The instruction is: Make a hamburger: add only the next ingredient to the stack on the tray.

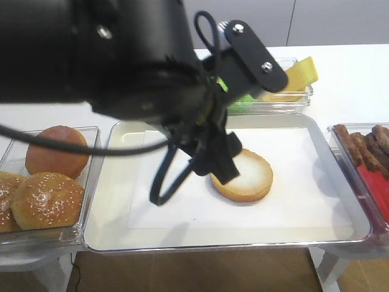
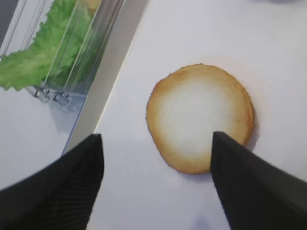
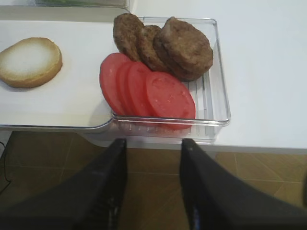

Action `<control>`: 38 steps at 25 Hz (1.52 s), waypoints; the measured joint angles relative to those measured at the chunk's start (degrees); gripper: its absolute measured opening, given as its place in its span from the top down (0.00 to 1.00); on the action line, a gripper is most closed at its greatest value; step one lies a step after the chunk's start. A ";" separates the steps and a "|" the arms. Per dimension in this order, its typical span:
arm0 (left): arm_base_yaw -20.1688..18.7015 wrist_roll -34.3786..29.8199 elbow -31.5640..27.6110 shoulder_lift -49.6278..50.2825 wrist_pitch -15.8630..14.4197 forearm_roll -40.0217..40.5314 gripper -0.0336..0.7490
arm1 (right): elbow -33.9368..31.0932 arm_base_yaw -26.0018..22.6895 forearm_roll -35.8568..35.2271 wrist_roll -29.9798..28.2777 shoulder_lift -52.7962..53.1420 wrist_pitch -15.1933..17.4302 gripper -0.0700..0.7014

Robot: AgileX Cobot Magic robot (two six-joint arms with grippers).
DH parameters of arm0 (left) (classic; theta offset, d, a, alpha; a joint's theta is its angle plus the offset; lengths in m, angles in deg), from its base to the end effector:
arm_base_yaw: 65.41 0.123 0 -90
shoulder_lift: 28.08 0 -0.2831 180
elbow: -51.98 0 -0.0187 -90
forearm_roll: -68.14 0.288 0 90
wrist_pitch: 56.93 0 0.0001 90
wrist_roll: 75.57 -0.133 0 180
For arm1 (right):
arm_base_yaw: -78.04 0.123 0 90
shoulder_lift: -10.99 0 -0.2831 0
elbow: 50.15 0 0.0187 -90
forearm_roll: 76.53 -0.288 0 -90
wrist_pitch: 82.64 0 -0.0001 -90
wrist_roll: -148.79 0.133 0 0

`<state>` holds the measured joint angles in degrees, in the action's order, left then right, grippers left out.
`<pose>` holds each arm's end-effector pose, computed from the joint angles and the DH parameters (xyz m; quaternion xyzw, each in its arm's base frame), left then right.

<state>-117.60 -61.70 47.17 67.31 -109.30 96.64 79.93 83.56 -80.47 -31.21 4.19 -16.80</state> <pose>0.2707 -0.2669 0.2667 0.4033 0.8567 0.0634 0.3153 0.0602 0.0142 0.2588 -0.0449 0.8753 0.0574 0.4780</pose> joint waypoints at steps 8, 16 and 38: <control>20.41 -12.94 0.00 -9.93 -5.69 -21.20 0.41 | 0.00 0.00 0.00 0.00 0.00 0.00 0.55; 40.07 -13.32 -3.85 -22.26 -8.33 -26.88 0.41 | 0.00 0.00 0.00 0.00 0.00 0.00 0.55; 47.13 -11.07 -27.12 -69.19 -19.73 -27.09 0.41 | 0.00 0.00 0.00 0.00 0.00 0.00 0.55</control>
<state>-70.48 -72.77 20.06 -1.88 -129.03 69.55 79.93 83.56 -80.47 -31.21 4.19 -16.80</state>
